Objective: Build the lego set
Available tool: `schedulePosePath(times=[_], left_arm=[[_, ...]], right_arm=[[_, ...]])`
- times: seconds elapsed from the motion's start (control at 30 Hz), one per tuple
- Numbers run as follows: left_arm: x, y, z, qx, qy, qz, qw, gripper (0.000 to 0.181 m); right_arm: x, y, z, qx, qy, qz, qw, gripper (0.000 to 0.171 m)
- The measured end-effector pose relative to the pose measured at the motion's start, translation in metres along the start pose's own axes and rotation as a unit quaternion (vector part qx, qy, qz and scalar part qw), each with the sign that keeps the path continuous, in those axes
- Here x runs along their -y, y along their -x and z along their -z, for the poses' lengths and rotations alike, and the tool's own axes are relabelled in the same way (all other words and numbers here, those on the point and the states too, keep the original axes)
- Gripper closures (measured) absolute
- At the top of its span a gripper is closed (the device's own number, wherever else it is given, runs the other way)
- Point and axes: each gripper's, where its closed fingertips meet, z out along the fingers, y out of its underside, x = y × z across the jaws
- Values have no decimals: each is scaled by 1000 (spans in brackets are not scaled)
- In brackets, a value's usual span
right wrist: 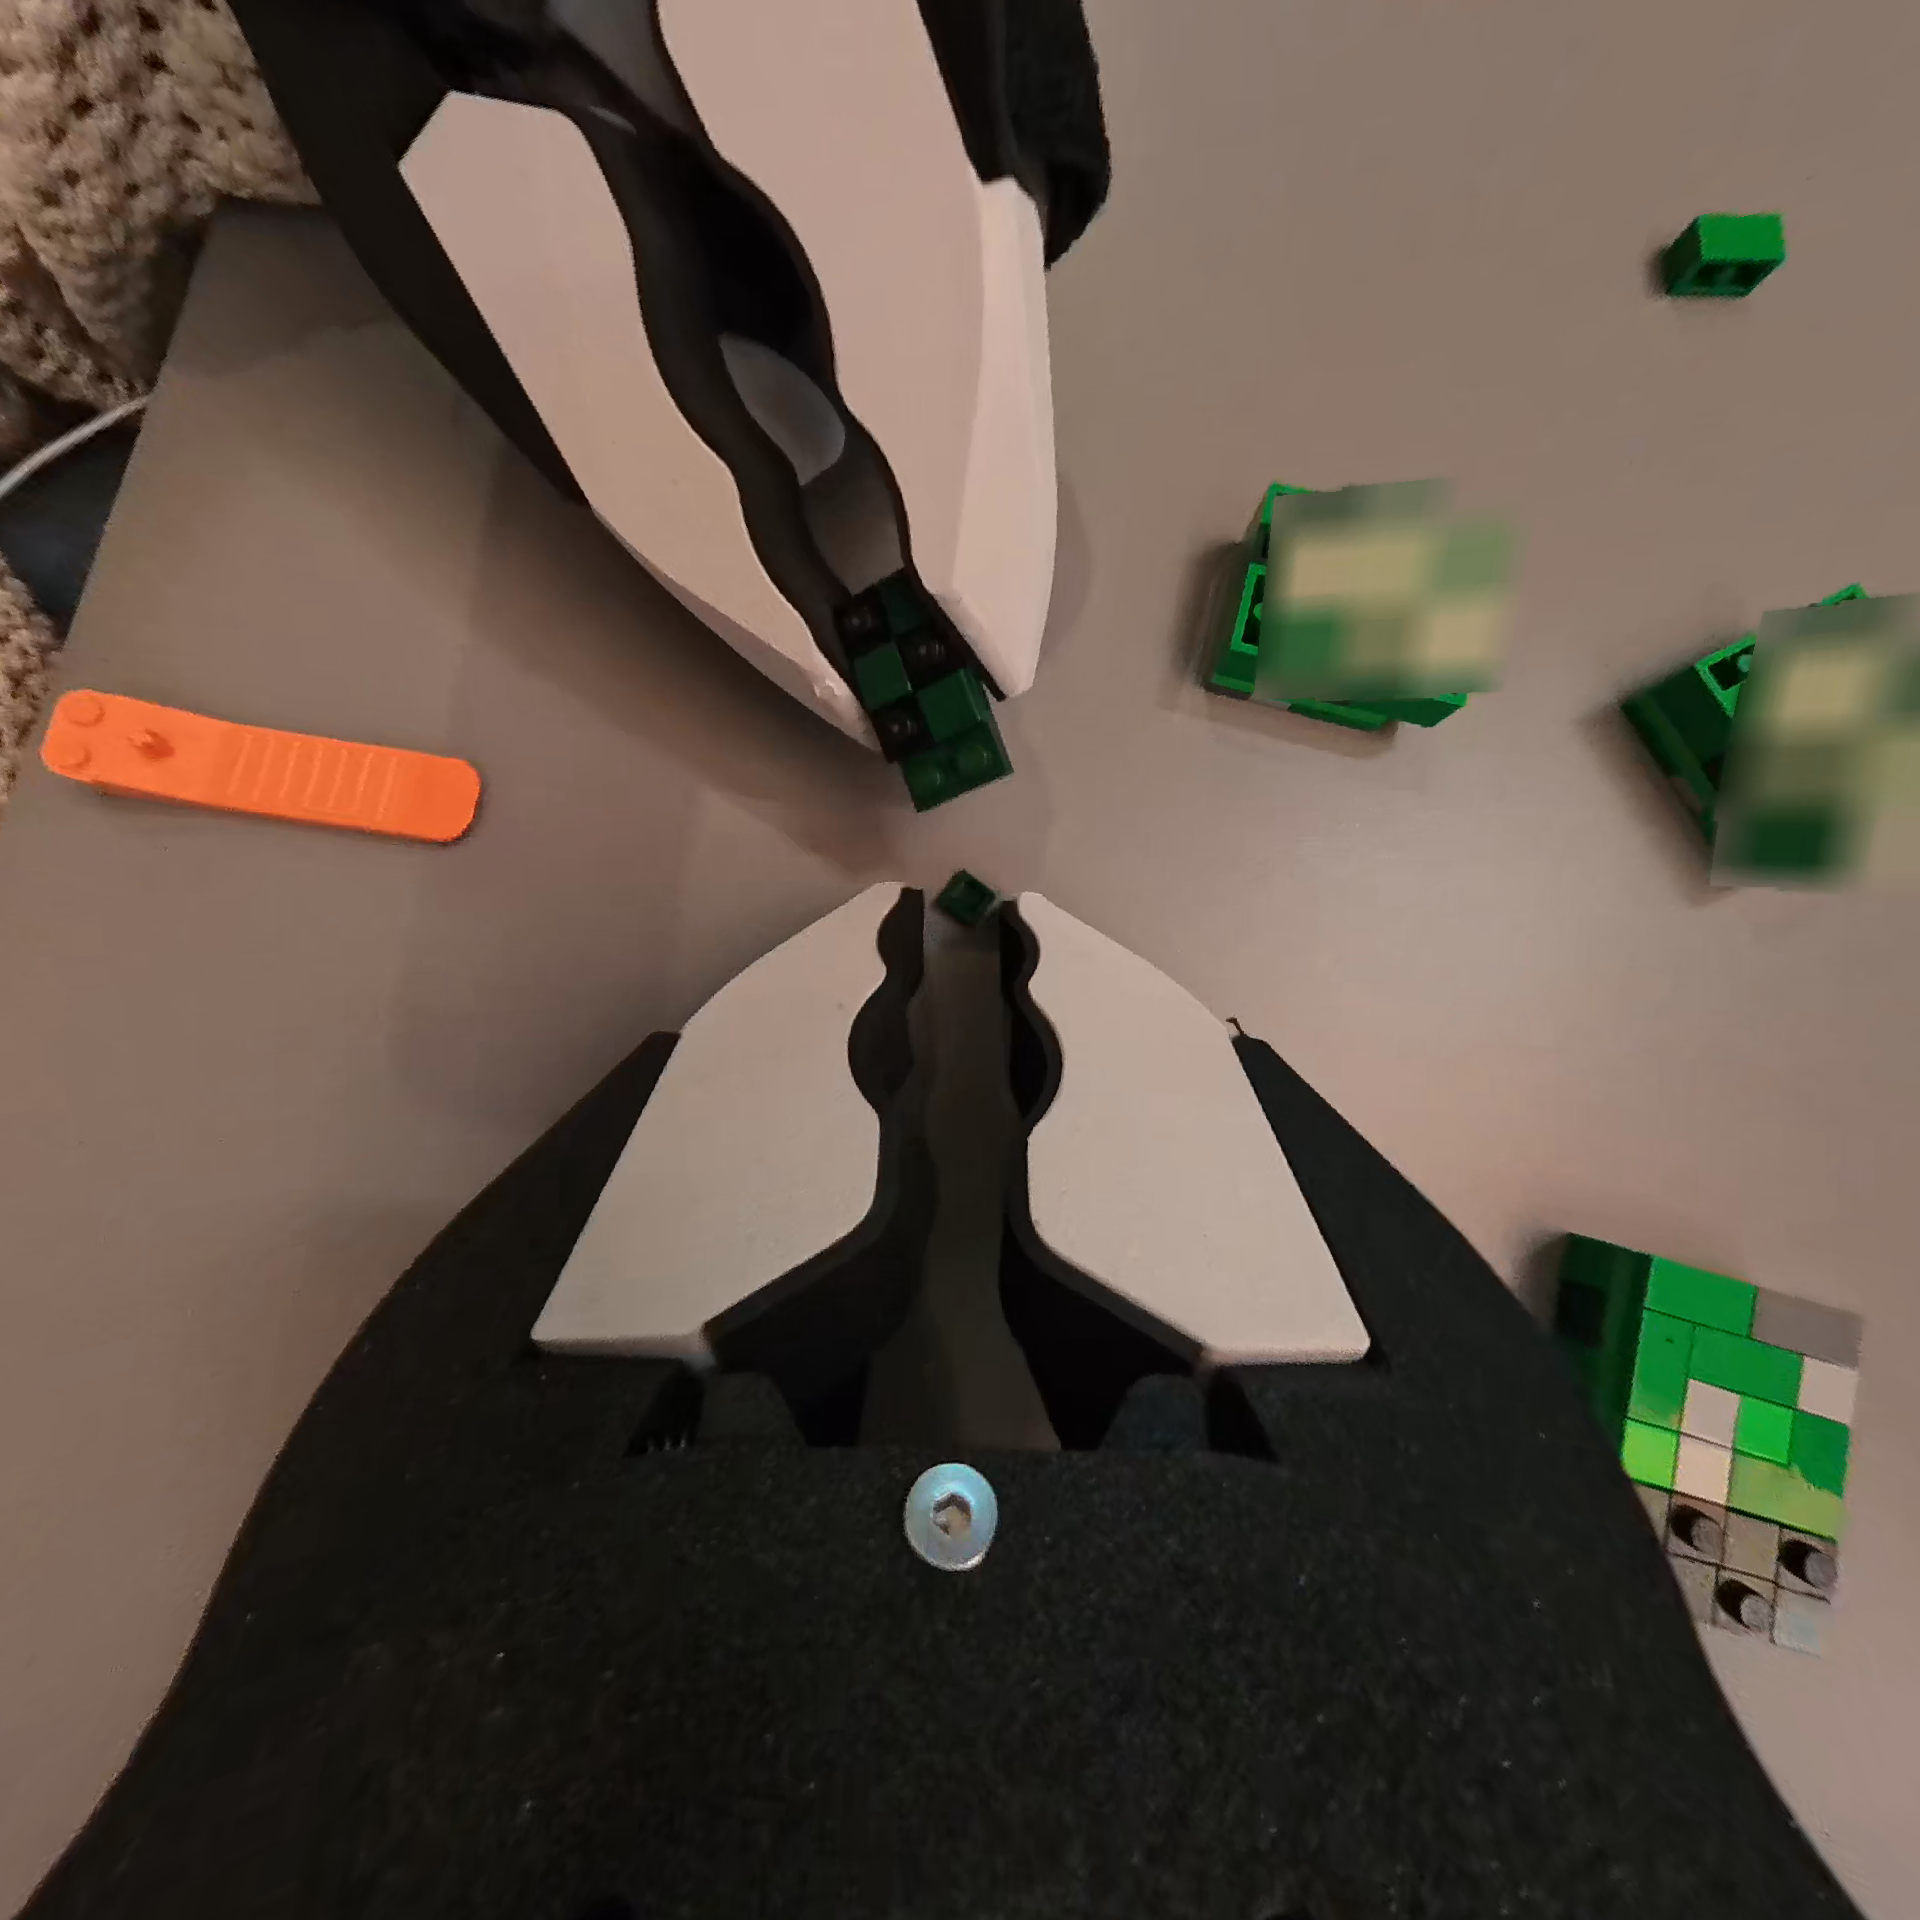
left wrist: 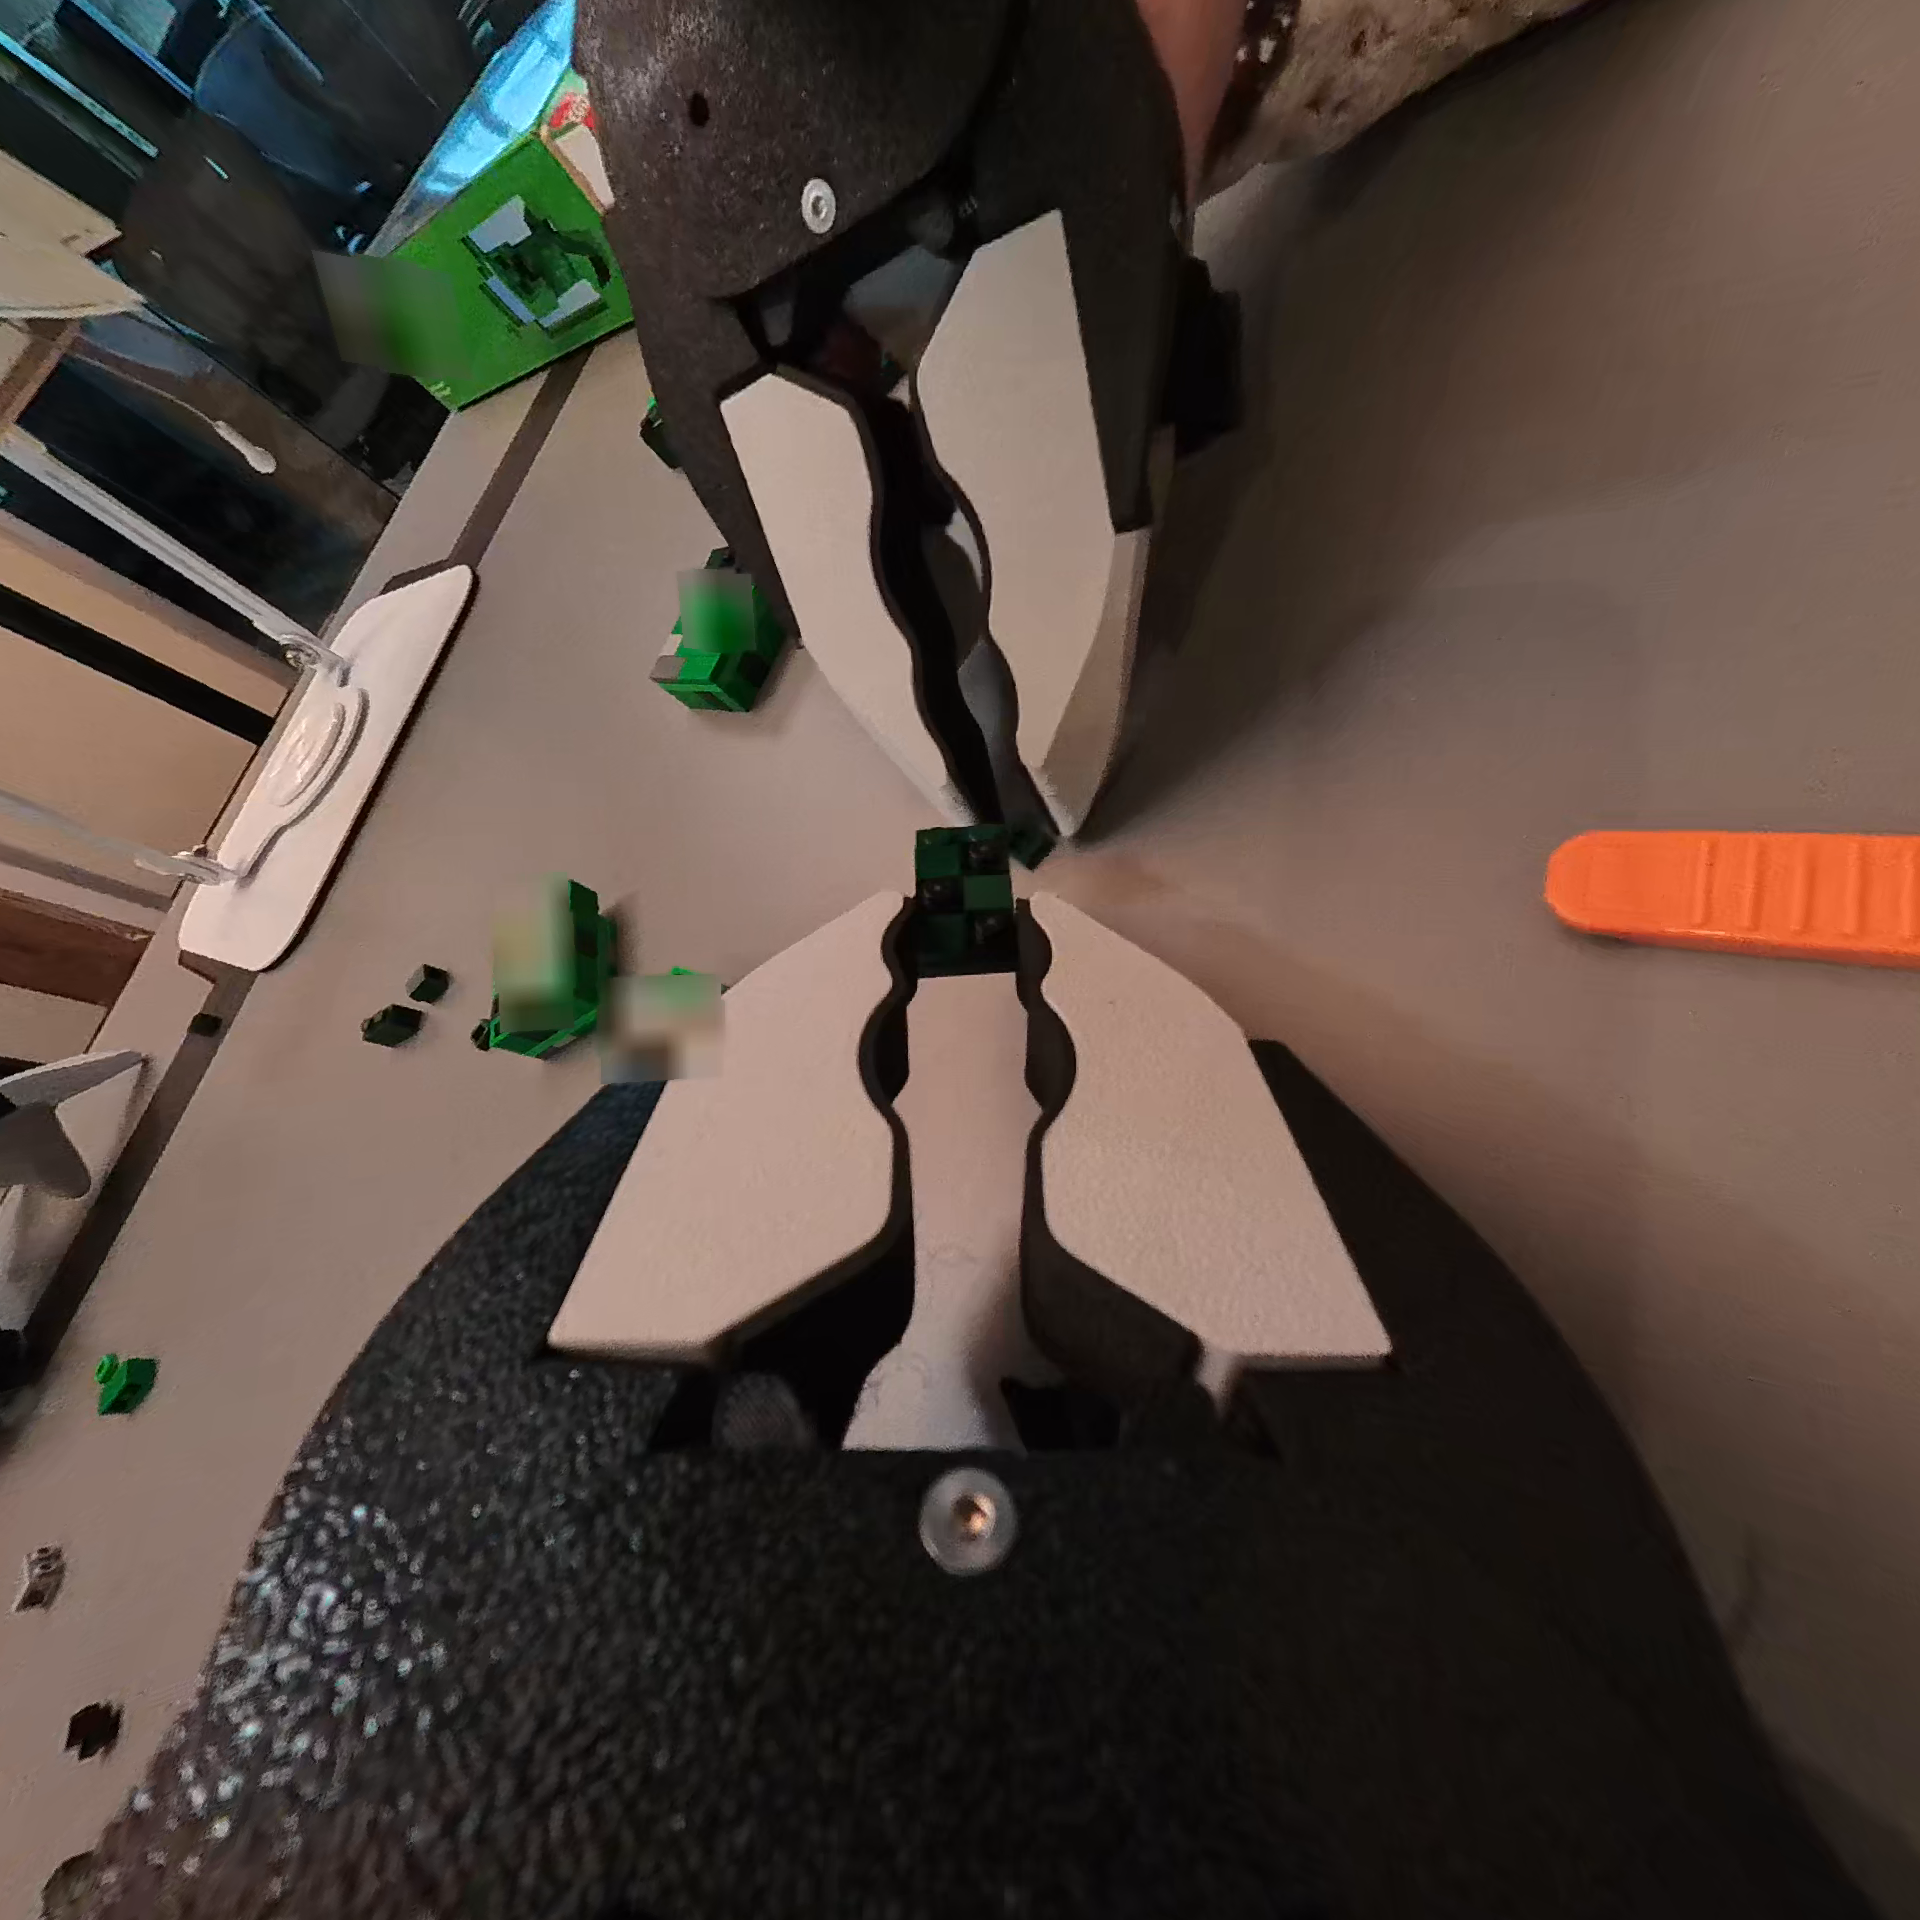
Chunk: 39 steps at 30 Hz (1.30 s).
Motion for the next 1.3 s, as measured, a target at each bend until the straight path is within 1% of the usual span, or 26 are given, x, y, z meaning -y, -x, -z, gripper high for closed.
schedulePosePath(times=[0.1, 0.17, 0.23, 0.4, 0.43, 0.5, 0.6, 0.73, 0.8, 1.03, 1.17, 1.3], left_arm=[[0, 0, 0, -1, -1, 2, 1000, 164], [0, -1, 0, -3, -1, 1, 1000, 164], [0, -2, -1, -6, 2, -2, 1000, 164], [-6, -5, -4, -7, 26, -22, 999, 164], [-6, -5, -4, -6, 26, -23, 999, 164], [-6, -4, -4, -4, 27, -23, 999, 164], [-7, -3, -5, -1, 30, -23, 999, 164], [-8, -1, -4, 6, 33, -22, 999, 164], [-8, 0, -4, 8, 34, -21, 999, 164], [-10, 0, -5, 10, 38, -21, 999, 164], [-10, 1, -5, 11, 39, -20, 999, 164], [-11, 1, -5, 11, 39, -20, 999, 164]], right_arm=[[0, -1, 0, -7, 1, -1, 1000, 158], [0, -2, -1, -20, 6, 11, 1000, 163], [1, -2, -1, -27, 7, 24, 999, 163], [1, -2, -1, -31, 3, 49, 998, 164], [2, -2, 0, -34, 1, 57, 998, 169], [5, 0, 1, -37, -5, 70, 997, 171], [8, 2, 2, -35, -9, 77, 996, 170], [6, 1, 0, -30, -5, 49, 998, 160], [4, 1, -1, -29, 0, 32, 999, 159], [3, -2, -3, -38, 9, -14, 999, 160], [3, -2, -4, -63, 23, -1, 998, 162], [4, -1, -5, -66, 21, 11, 998, 164]])
